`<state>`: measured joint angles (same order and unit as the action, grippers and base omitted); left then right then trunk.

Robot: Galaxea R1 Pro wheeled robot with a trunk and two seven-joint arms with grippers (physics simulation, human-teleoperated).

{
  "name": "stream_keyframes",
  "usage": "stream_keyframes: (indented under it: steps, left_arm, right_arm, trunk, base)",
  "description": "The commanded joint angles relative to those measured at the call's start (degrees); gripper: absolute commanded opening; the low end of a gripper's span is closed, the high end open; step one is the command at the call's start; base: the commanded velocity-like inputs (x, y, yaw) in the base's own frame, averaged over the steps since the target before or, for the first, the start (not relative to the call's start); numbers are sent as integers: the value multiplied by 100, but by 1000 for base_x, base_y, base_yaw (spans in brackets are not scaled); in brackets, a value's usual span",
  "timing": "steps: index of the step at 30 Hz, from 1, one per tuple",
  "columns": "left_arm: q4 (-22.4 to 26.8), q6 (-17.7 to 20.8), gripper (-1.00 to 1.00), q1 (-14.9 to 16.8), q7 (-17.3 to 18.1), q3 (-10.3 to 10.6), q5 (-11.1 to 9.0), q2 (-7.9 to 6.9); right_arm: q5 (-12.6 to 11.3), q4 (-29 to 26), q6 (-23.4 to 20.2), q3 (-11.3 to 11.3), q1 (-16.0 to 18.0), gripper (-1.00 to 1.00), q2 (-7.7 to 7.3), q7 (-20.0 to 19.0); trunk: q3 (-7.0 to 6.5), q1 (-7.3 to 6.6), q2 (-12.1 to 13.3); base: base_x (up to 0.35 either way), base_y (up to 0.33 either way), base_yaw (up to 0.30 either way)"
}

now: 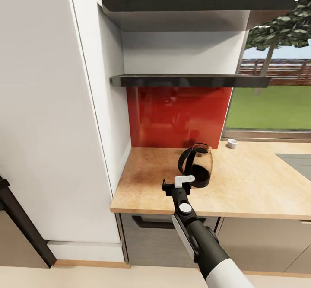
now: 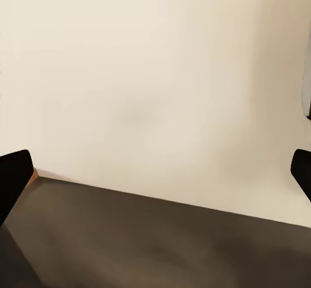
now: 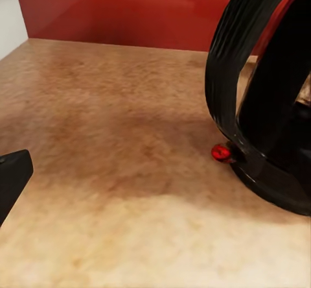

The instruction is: Set up a coffee station on the kitchen countertop: keep the coffee maker on the countertop, move the bottle of coffee from the kitchen shelf to the counter next to the coffee maker, place a paper coffee filter on top of the coffee maker, put the saucer next to the coffee maker with the coffee cup on the saucer, and place the electric kettle next to the coffee maker.

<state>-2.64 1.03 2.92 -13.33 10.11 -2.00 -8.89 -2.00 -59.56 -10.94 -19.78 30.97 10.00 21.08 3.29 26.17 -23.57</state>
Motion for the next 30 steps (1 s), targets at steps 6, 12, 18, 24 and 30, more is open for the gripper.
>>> stream_keyframes:
  steps: [6,12,18,24,30]
  left_arm:
    - [-7,11,100,7,-13,51,-20,1]
    - [-8,11,100,8,3,52,-20,8]
    - [-8,11,100,7,6,53,-20,8]
    - [-8,11,100,7,6,53,-20,10]
    - [-8,11,100,7,6,53,-20,10]
  right_arm:
    - [-20,-3,-31,-8,6,100,0,36]
    - [-20,-3,-31,-8,6,100,0,36]
    - [-20,-3,-31,-8,6,100,0,36]
    - [-20,-3,-31,-5,6,100,0,36]
    - [-20,-3,-31,0,6,100,0,36]
  trunk:
    - [13,3,-13]
    - [13,3,-13]
    - [13,3,-13]
    - [13,3,-13]
    - [13,3,-13]
  base:
    - [87,0,0]
    - [14,0,0]
    - [102,-25,0]
    - [43,-21,0]
    - [1,0,0]
